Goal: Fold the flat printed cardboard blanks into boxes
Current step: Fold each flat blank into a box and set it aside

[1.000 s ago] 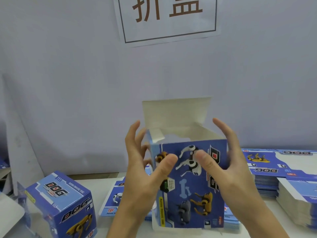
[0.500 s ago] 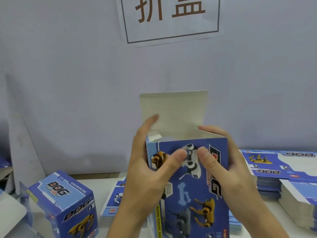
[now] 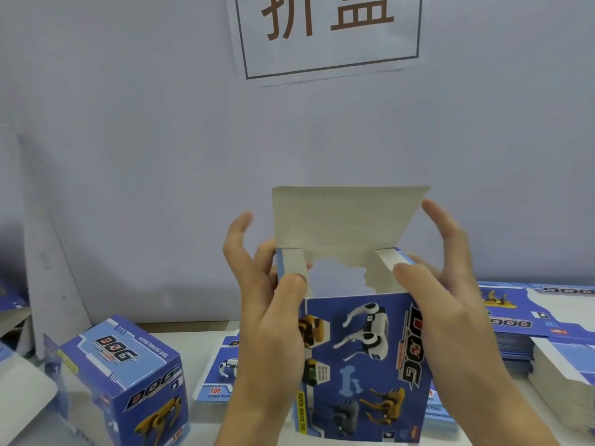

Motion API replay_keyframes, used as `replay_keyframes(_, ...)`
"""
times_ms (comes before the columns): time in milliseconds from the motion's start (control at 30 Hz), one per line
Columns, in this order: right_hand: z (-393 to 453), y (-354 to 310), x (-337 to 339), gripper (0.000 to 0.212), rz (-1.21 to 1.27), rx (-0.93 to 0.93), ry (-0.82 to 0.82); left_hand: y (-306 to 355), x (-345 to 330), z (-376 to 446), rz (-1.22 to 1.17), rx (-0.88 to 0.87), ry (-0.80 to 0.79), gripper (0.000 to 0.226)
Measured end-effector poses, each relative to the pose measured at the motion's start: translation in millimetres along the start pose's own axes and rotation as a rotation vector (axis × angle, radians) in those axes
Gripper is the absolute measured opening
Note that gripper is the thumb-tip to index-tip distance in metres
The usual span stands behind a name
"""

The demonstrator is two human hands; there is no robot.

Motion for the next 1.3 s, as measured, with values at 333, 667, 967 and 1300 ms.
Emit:
replay_keyframes(333, -8, 5, -6, 0.073, 0.293, -0.096, -0.153, 0, -1, -2, -0.297, 0.059, -0.038, 0.058)
replay_keyframes(667, -5, -2, -5, 0.024, 0.235, 0.037, -0.13, 5, 3, -2, -0.015, -0.033, -0.064, 0.024)
replay_keyframes(967, -2, -2, 0, 0.035, 0.246, 0.047, -0.096, 10, -1, 1, -0.073, -0.042, -0.121, 0.02)
replay_keyframes(1300, -1, 7, 8, 0.022, 0.342, -0.044, -0.108, 1, 4, 1, -0.129, -0.018, -0.182, 0.019)
Point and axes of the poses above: each hand's wrist, its own z-axis towards the middle knuckle, its own x-axis out of the back of the hand, y = z × x, the point moved 8 cm from there along z, towards the middle knuckle, and after that the axes turned 14 degrees about z, right-handed, at the moved point
